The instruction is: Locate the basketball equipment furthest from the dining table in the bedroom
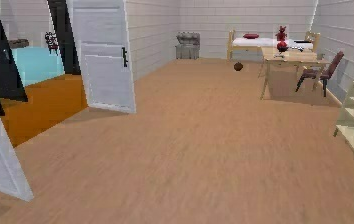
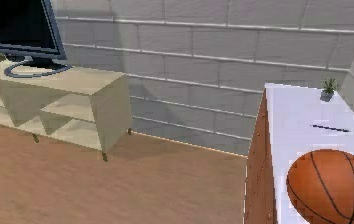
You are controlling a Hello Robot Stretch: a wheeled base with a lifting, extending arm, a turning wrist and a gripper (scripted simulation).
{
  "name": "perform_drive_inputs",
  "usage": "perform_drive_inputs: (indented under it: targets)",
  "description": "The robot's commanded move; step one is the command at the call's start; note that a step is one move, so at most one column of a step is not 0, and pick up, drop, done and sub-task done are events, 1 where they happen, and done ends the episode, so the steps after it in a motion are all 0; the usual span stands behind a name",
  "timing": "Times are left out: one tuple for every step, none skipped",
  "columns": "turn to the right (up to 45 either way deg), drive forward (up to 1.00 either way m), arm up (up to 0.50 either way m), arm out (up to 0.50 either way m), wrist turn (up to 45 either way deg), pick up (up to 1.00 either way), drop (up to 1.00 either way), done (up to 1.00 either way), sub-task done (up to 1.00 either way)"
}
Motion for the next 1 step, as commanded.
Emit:
perform_drive_inputs:
  targets:
    - [0.0, 0.1, 0.0, 0.0, 0.0, 0.0, 0.0, 0.0, 0.0]
